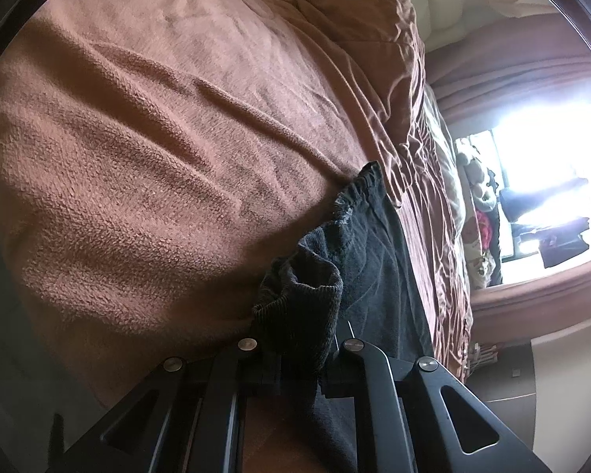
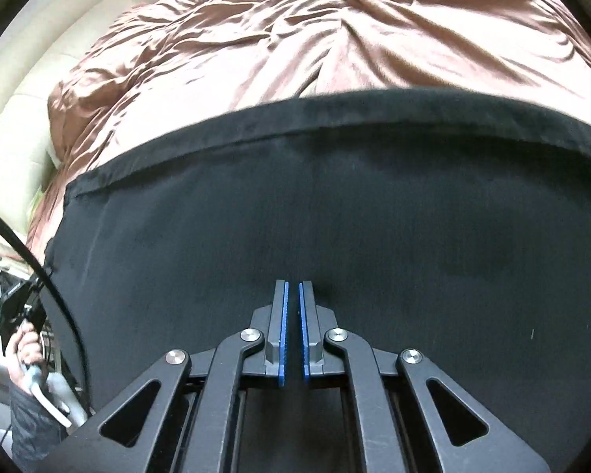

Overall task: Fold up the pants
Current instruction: 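Grasp the black pants waistband with the right gripper while the left gripper grasps the hem, then lift the pants with both grippers, then open the right gripper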

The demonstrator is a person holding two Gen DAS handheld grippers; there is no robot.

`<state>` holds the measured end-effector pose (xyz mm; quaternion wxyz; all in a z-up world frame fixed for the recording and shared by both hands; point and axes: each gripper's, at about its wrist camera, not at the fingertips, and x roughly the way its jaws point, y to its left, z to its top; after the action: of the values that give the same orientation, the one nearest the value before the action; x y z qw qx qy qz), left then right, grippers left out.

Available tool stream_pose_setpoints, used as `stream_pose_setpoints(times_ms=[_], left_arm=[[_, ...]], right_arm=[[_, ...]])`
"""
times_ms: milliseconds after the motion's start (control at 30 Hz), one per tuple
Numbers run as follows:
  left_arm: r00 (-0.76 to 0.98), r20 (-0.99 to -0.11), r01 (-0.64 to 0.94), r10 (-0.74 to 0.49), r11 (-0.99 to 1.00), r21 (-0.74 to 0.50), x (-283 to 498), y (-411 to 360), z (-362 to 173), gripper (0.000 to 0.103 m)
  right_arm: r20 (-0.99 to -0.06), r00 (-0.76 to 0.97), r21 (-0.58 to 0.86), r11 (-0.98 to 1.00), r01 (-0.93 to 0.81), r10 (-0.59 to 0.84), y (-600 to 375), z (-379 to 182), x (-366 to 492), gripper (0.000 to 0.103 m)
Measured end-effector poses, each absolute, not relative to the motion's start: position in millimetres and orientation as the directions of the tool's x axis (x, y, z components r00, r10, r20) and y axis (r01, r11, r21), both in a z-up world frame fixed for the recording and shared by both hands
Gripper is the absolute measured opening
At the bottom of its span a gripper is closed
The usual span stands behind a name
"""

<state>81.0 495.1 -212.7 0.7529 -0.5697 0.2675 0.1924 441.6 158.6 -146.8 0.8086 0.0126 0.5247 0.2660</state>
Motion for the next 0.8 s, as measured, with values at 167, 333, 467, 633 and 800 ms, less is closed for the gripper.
stream_pose_setpoints(times_ms=[167,333,467,633,800], left_arm=[[0.780,-0.625,-0.598,-0.012,0.277,-0.752,81.4,495.5,-211.9,0.013],[0.778,-0.628,-0.602,-0.015,0.270,-0.752,81.2,497.8,-208.8,0.012],[0.777,-0.629,-0.600,-0.013,0.284,-0.747,82.1,497.6,-201.8,0.009],[0.784,-0.620,-0.589,-0.007,0.304,-0.749,82.4,495.5,-191.2,0.007],[0.796,-0.605,-0.574,-0.006,0.308,-0.759,84.9,494.5,-180.5,0.006]], right_arm=[[-0.840,0.316,0.299,0.863,-0.408,0.440,164.7,-145.2,456.8,0.002],[-0.837,0.325,0.300,0.865,-0.402,0.441,173.3,-144.9,474.1,0.001],[-0.839,0.335,0.288,0.873,-0.394,0.428,179.4,-142.8,485.7,0.000],[-0.842,0.322,0.303,0.874,-0.380,0.432,182.0,-142.5,491.9,0.000],[-0.855,0.266,0.320,0.856,-0.405,0.446,175.5,-146.5,473.7,0.000]])
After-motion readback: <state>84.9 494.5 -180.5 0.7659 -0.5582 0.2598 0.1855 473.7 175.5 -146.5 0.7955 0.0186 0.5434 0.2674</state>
